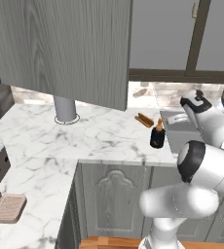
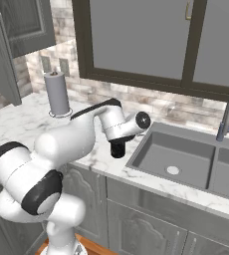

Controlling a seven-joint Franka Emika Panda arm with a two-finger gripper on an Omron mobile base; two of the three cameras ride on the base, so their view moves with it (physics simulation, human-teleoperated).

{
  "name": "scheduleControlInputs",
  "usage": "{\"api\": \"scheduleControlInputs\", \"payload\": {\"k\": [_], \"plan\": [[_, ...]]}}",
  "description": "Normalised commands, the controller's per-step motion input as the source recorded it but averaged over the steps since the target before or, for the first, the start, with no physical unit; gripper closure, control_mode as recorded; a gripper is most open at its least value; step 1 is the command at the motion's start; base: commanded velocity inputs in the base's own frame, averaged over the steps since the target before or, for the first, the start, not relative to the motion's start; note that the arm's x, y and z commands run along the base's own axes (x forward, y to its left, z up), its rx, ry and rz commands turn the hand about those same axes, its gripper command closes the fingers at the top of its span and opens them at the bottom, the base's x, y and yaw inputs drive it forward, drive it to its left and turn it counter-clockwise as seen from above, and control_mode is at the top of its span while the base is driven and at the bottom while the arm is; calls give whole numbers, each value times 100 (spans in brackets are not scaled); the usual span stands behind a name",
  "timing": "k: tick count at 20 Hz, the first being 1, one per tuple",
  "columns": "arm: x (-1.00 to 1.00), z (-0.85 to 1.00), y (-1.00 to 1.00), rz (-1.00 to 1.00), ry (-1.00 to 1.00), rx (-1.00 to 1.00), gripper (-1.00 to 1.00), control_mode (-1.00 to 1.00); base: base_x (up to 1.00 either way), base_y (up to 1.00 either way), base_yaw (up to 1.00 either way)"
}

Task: Open the cabinet. Pick the soap dispenser and place it next to the sink. Then close the cabinet.

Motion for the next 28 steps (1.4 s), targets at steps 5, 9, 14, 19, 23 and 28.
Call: {"api": "scheduleControlInputs", "payload": {"k": [5,9,14,19,23,28], "plan": [[-25,41,-3,-4,18,0,-100,-100,0,0,0],[-38,38,0,0,10,0,-100,-100,0,0,0],[-49,24,0,-4,0,-3,-100,-100,0,0,0],[-50,17,0,-7,0,-3,-100,-100,0,0,0],[-47,14,7,-7,-4,-14,-100,-100,0,0,0],[-28,21,17,-15,-2,-18,-100,-100,0,0,0]]}}
